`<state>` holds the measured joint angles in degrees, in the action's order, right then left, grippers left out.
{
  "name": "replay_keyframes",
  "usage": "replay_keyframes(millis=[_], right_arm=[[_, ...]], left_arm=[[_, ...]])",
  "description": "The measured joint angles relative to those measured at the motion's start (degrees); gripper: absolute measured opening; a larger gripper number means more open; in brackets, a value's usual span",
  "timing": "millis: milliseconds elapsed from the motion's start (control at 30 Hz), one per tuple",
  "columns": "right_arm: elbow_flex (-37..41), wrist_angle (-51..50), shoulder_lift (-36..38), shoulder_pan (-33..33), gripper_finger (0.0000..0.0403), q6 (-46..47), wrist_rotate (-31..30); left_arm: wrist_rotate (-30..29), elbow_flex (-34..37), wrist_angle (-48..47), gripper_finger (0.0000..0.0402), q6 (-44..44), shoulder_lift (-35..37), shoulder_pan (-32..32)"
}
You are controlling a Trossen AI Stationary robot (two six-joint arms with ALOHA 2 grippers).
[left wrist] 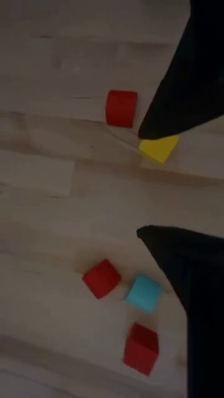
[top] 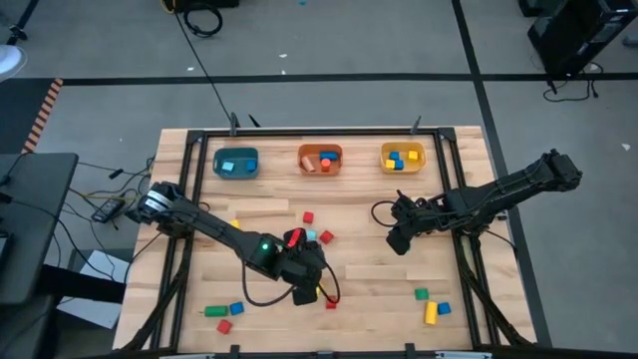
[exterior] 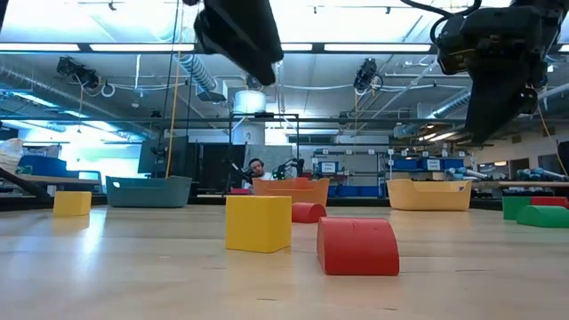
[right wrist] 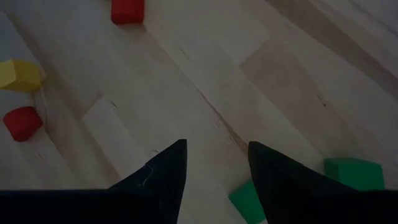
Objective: Sort blocks by size
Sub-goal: Put the red half-circle block into the blue bin
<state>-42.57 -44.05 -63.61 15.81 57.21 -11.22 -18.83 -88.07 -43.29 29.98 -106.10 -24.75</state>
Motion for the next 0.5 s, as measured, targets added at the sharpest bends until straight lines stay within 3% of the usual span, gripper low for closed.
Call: replay_keyframes(millis=[200,500], right_arm=[[0.0,0.5,0.0,0.0,0.0185,-0.3,0.1],[0.0,0.5,0.0,0.0,0.0185,-0.4,0.1]], left_arm=[[3.6,0.0,2.1,0.0303,-8.0,-2.9,-0.1],[10.0,0.0,9.3,0.0303,-21.1,-7.8,0.1]])
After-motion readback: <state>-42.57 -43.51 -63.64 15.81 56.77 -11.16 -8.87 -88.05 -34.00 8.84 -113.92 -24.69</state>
